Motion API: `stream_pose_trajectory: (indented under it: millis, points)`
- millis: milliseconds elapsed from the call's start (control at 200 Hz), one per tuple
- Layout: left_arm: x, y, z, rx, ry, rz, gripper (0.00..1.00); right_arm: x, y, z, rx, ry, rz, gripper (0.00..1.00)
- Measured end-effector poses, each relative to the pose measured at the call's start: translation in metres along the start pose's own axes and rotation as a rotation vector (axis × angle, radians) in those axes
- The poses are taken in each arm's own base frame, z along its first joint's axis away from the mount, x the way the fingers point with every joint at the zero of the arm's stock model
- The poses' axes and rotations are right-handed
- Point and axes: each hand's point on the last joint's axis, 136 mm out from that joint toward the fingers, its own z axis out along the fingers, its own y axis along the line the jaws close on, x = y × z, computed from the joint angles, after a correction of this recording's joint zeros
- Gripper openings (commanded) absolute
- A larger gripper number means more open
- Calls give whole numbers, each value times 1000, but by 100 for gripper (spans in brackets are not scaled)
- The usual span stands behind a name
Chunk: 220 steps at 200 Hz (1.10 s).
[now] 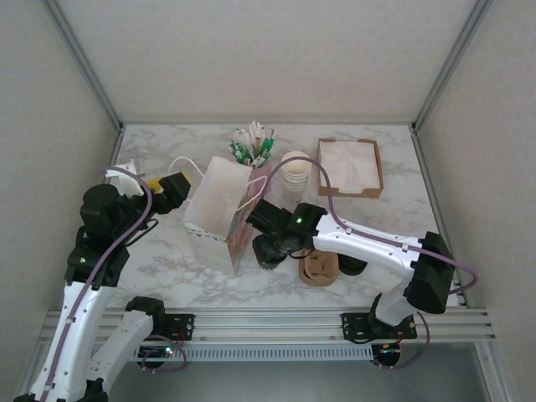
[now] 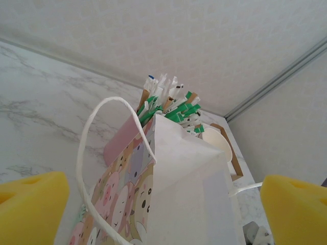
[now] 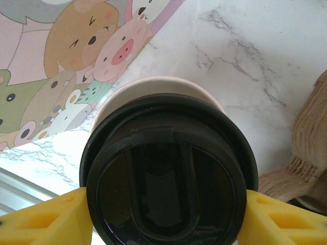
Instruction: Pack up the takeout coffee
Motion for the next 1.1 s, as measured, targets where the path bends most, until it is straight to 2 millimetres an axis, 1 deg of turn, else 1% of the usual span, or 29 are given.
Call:
stream_pose_trajectory:
  millis: [531,946,1101]
  points:
    - [0,0,0,0,0,0,96,-2,4,11,14,23,6,66]
    - [0,0,0,0,0,0,96,-3,4,12,21,20,15,67]
    - [0,0,0,0,0,0,96,-7,7,12,9,6,40,67]
